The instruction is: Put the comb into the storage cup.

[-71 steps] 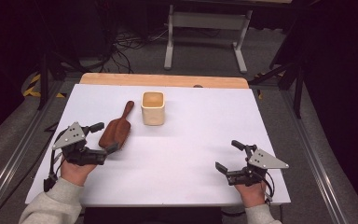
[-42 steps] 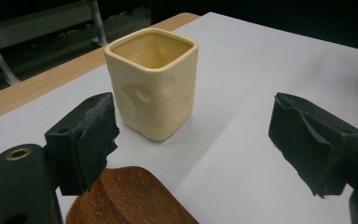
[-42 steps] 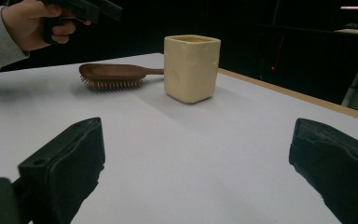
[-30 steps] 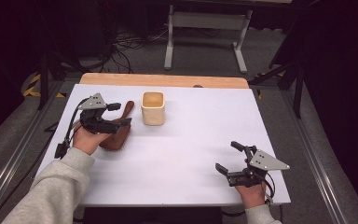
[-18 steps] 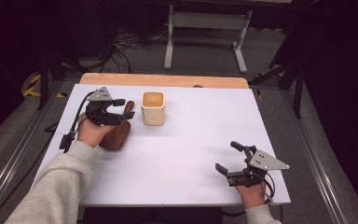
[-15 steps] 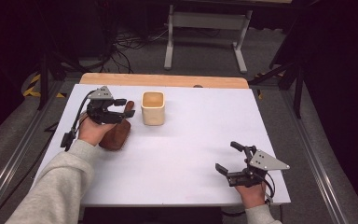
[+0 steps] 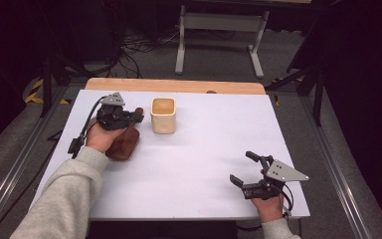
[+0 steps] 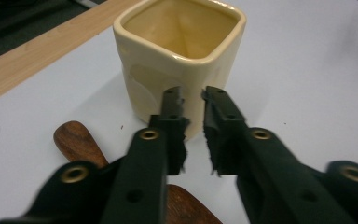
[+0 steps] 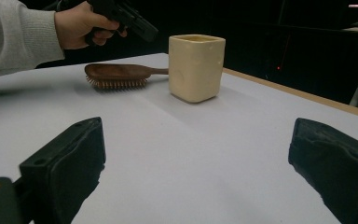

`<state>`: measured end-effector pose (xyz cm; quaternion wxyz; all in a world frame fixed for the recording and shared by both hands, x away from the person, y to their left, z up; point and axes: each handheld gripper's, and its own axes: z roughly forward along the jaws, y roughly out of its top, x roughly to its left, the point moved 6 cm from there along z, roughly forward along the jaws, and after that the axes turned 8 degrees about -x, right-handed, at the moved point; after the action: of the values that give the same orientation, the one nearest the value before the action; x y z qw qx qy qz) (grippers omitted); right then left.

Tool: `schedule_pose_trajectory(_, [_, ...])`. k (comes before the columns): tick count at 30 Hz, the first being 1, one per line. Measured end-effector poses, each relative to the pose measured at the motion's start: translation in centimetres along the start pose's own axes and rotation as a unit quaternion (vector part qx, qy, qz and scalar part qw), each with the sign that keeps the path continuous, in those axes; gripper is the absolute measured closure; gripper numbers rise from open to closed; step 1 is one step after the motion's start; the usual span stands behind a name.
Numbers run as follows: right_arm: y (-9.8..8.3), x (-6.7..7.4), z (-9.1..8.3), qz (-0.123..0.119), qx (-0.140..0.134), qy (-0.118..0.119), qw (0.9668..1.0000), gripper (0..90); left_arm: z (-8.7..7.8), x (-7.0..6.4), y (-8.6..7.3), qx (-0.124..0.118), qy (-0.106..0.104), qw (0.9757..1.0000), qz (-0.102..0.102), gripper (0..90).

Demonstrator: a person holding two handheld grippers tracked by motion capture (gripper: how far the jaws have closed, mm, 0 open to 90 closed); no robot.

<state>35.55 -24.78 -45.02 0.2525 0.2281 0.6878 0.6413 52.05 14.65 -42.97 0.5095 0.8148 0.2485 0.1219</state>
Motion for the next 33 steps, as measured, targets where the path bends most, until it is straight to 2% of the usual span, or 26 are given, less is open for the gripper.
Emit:
schedule_pose_trajectory(1, [0.0,0.0,0.0,0.0,0.0,0.0,1.0,4.3,0.1,0.1,-0.1,0.008,0.001,1.0,0.004,89.5])
schedule_pose_trajectory(5, [0.0,0.0,0.0,0.001,0.001,0.0,1.0,4.3,0.3,0.6,-0.2,0.021,0.006,0.9997,0.006,90.0])
schedule_pose_trajectory(8, [0.0,-0.1,-0.1,0.003,0.0,-0.002,1.0,4.3,0.8,1.3,-0.3,0.045,0.019,0.9988,0.009,90.0])
schedule_pose_trajectory(12, [0.2,0.1,-0.2,0.001,0.0,-0.005,1.0,4.4,1.3,2.0,-0.4,0.061,0.022,0.9979,0.005,90.0])
schedule_pose_trajectory(14, [0.1,0.3,-0.2,0.001,0.002,-0.004,1.0,4.3,1.6,2.1,-0.5,0.077,0.023,0.9967,0.006,90.0])
schedule_pose_trajectory(16, [0.1,0.4,-0.1,-0.003,0.006,-0.003,1.0,4.3,2.1,2.4,-0.8,0.1,0.029,0.9944,0.016,90.0])
schedule_pose_trajectory(17, [0.1,0.4,-0.1,-0.003,0.006,-0.003,1.0,4.3,2.1,2.4,-0.8,0.1,0.029,0.9944,0.016,90.0])
schedule_pose_trajectory(18, [0.0,0.5,-0.2,-0.006,0.01,-0.004,0.9999,4.3,2.5,2.5,-1.0,0.113,0.028,0.993,0.019,90.0])
schedule_pose_trajectory(19, [0.0,0.5,-0.2,-0.006,0.01,-0.004,0.9999,4.3,2.5,2.5,-1.0,0.113,0.028,0.993,0.019,90.0])
schedule_pose_trajectory(21, [-0.1,0.5,-0.3,-0.005,0.01,-0.006,0.9999,4.3,2.9,2.6,-1.1,0.126,0.026,0.9915,0.02,90.0])
schedule_pose_trajectory(22, [-0.1,0.5,-0.5,-0.004,0.01,-0.007,0.9999,4.3,3.3,2.7,-1.3,0.14,0.029,0.9894,0.024,90.0])
schedule_pose_trajectory(23, [-0.1,0.5,-0.6,-0.004,0.01,-0.009,0.9999,4.3,3.5,2.8,-1.5,0.147,0.03,0.9883,0.024,90.0])
schedule_pose_trajectory(24, [-0.1,0.5,-0.7,-0.003,0.008,-0.009,0.9999,4.3,3.5,2.8,-1.5,0.147,0.03,0.9883,0.024,90.0])
schedule_pose_trajectory(26, [-0.1,0.4,-0.8,-0.002,0.008,-0.01,0.9999,4.3,4.0,3.0,-1.7,0.161,0.042,0.9858,0.024,90.0])
schedule_pose_trajectory(27, [-0.1,0.4,-0.8,-0.001,0.008,-0.01,0.9999,4.3,4.3,3.1,-1.9,0.172,0.046,0.9837,0.026,90.0])
schedule_pose_trajectory(28, [-0.1,0.4,-0.8,-0.001,0.008,-0.01,0.9999,4.3,4.3,3.1,-1.9,0.172,0.046,0.9837,0.026,90.0])
schedule_pose_trajectory(31, [-0.2,0.4,-0.8,-0.001,0.009,-0.009,0.9999,4.3,4.6,3.3,-2.1,0.187,0.061,0.98,0.027,90.0])
schedule_pose_trajectory(32, [-0.2,0.5,-0.8,-0.001,0.01,-0.008,0.9999,4.3,4.8,3.3,-2.2,0.196,0.067,0.978,0.022,90.0])
schedule_pose_trajectory(33, [-0.2,0.5,-0.8,-0.001,0.01,-0.008,0.9999,4.3,4.8,3.3,-2.2,0.196,0.067,0.978,0.022,90.0])
